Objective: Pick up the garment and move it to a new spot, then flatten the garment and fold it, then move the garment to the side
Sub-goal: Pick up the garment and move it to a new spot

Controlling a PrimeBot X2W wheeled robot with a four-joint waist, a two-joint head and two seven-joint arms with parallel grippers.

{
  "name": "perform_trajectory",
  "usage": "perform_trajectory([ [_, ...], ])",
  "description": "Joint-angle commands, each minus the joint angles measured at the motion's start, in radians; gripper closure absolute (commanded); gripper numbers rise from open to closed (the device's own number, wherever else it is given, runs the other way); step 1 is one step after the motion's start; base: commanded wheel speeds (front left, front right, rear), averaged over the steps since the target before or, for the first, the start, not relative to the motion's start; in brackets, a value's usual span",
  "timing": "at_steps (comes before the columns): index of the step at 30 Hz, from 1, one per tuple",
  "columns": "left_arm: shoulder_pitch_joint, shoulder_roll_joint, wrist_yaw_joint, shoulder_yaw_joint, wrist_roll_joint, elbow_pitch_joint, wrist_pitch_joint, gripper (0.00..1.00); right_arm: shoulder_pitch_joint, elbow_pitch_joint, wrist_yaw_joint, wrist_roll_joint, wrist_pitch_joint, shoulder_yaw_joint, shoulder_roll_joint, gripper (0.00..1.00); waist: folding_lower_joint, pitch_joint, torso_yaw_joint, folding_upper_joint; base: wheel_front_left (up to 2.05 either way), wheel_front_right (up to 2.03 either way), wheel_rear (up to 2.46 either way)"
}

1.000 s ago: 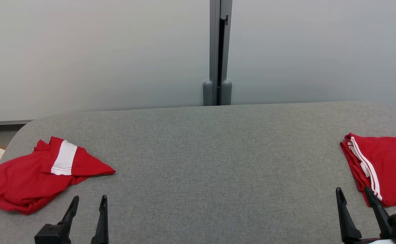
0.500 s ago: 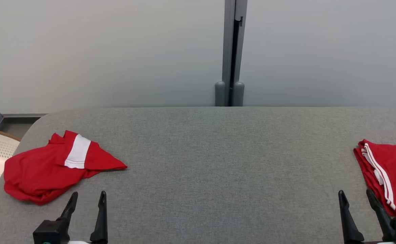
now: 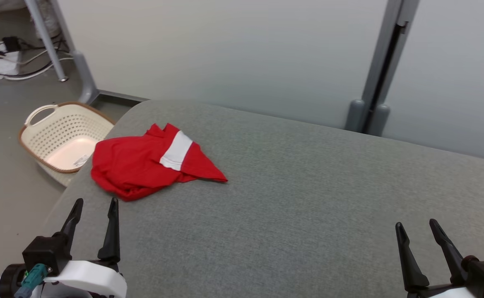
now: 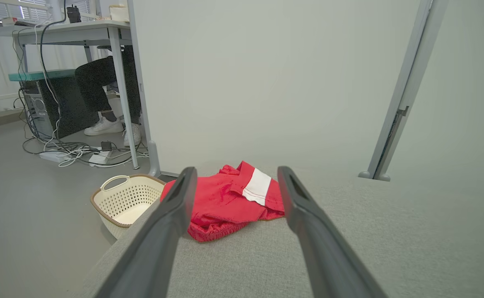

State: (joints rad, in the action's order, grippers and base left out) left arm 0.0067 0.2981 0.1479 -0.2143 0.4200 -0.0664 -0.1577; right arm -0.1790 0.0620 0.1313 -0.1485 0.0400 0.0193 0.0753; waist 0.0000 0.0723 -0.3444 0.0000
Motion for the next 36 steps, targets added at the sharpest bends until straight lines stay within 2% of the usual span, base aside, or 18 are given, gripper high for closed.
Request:
perform_trajectory([
  [1,-0.028,0.007,-0.011,0.009,0.008,-0.019,-0.016,0.00,0.012,0.008,-0.001,0.000,-0.002,0.002,0.002,0.00,0.0000,-0.014,-0.067,0.0000,0.00,0.00,0.00],
  [15,-0.063,0.011,-0.023,-0.004,0.001,-0.082,-0.047,0.00,0.022,0.007,-0.001,-0.002,-0.004,0.002,0.013,0.00,0.0000,-0.012,-0.104,0.0000,0.00,0.00,0.00],
  [24,-0.145,-0.002,-0.051,-0.018,0.013,-0.145,-0.055,0.00,0.037,0.029,-0.001,-0.002,-0.021,0.006,0.020,0.00,0.0000,-0.046,-0.082,0.0000,0.00,0.00,0.00],
  [26,-0.185,-0.009,-0.062,-0.015,0.026,-0.169,-0.056,0.00,0.053,0.043,-0.001,-0.006,-0.033,0.005,0.023,0.00,0.0000,-0.086,-0.061,0.0000,0.00,0.00,0.00],
  [30,-0.301,-0.019,-0.094,-0.002,0.051,-0.238,-0.061,0.00,0.126,0.086,-0.001,0.011,-0.068,0.015,0.077,0.00,0.0000,-0.219,0.004,0.0000,0.00,0.00,0.00],
  [36,-0.506,-0.016,-0.160,0.020,0.091,-0.406,-0.067,0.00,0.247,0.141,-0.001,0.010,-0.099,0.013,0.135,0.00,0.0000,-0.423,0.101,0.0000,0.00,0.00,0.00],
])
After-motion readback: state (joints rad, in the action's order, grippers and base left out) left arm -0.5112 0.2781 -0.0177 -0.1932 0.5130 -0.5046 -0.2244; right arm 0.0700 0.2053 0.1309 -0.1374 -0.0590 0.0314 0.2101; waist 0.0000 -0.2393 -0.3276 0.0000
